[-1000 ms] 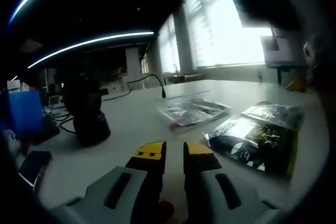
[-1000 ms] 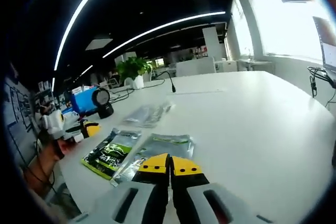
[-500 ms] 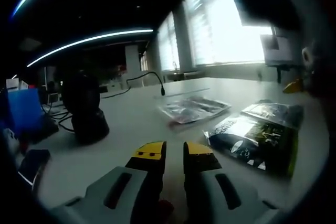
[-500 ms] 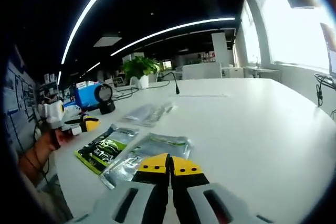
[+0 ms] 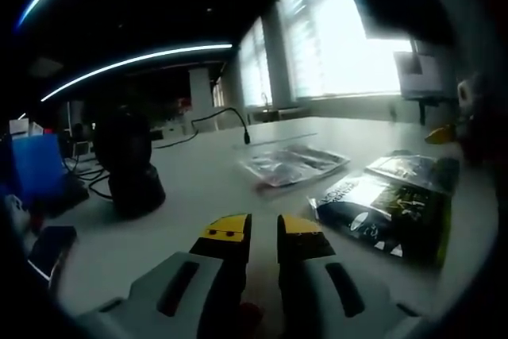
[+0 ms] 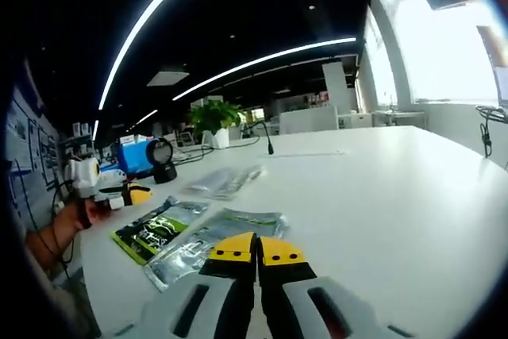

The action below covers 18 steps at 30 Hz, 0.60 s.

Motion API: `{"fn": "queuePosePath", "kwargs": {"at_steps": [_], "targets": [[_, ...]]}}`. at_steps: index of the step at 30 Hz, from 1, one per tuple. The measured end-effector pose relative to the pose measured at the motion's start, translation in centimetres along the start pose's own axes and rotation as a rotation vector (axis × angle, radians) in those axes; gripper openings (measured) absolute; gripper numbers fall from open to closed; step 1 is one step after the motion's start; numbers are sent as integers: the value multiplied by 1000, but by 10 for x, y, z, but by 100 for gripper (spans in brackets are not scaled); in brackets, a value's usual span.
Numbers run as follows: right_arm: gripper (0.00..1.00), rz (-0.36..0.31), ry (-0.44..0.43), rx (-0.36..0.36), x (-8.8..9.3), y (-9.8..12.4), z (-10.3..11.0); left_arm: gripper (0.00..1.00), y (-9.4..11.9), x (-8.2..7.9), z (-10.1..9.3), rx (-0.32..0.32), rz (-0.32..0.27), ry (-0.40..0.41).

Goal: Clip sheet goods on table flip sheet goods clip sheet goods scan sheet goods put sheet goods back to table

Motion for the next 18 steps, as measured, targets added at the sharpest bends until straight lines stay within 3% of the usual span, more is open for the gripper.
{"fn": "queuePosePath", "kwargs": {"at_steps": [18], "targets": [[0, -26, -9, 4, 5, 1, -2, 7, -2, 3, -2, -8, 26, -33]]}}
Point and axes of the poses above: the point that each gripper's makers call its tool centre point, and the gripper's own axes: y roughly backward along the fingers, z roughly to its left, x roughly out of its underside, the point moved 7 cm from there along y, roughly backward along the fingers, and after that the axes turned 14 degrees about -x, right-handed, at the moved point
